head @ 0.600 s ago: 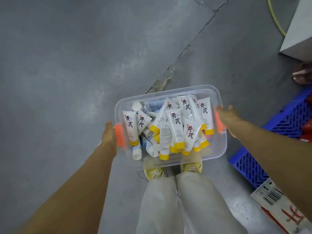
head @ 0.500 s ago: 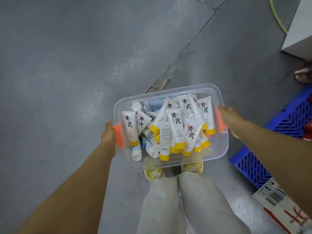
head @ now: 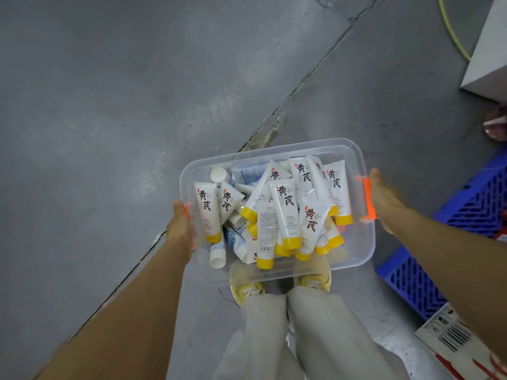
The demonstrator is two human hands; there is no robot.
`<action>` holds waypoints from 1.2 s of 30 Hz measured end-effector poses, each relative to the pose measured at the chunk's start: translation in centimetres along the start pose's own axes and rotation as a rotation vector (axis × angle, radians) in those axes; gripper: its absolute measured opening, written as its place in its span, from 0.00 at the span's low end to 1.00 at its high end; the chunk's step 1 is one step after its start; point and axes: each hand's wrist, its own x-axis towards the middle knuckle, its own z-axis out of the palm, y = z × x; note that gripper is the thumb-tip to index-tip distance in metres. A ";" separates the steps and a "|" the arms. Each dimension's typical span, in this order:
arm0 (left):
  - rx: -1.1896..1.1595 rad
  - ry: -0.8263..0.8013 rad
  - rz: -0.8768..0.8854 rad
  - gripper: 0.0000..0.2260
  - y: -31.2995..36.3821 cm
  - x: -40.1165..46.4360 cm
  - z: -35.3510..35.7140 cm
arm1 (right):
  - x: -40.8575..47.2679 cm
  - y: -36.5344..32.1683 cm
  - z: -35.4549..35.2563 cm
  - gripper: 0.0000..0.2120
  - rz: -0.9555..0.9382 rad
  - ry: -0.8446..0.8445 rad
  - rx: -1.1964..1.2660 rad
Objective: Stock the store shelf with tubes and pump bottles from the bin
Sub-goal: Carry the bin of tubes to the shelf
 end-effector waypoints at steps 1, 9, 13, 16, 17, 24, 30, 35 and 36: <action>0.001 -0.002 -0.017 0.33 0.0 -0.2 -0.1 | -0.4 -0.2 -0.1 0.34 0.015 -0.052 0.008; 0.040 -0.035 -0.037 0.34 1.2 -2.4 -1.1 | -1.9 -0.7 -1.9 0.41 0.056 -0.274 -0.055; 0.077 -0.049 -0.051 0.35 2.3 -5.0 -2.3 | -4.1 -1.5 -3.9 0.35 0.042 -0.276 -0.081; 0.090 -0.049 -0.054 0.35 3.5 -8.0 -3.7 | -6.2 -2.3 -6.1 0.31 0.043 -0.259 -0.075; 0.088 -0.051 -0.053 0.35 3.9 -9.3 -4.3 | -7.1 -2.6 -6.9 0.31 0.039 -0.260 -0.082; 0.043 -0.070 -0.045 0.35 7.8 -19.5 -8.7 | -15.2 -6.1 -13.8 0.32 -0.001 -0.216 -0.070; 0.051 -0.065 0.001 0.34 11.7 -27.8 -12.5 | -22.0 -9.5 -19.7 0.34 -0.058 -0.192 -0.017; 0.039 -0.040 0.028 0.33 15.7 -33.7 -14.7 | -26.4 -12.4 -24.3 0.33 -0.049 -0.233 0.001; 0.040 -0.035 0.033 0.32 16.6 -34.7 -15.0 | -27.0 -13.1 -25.1 0.32 -0.063 -0.228 0.000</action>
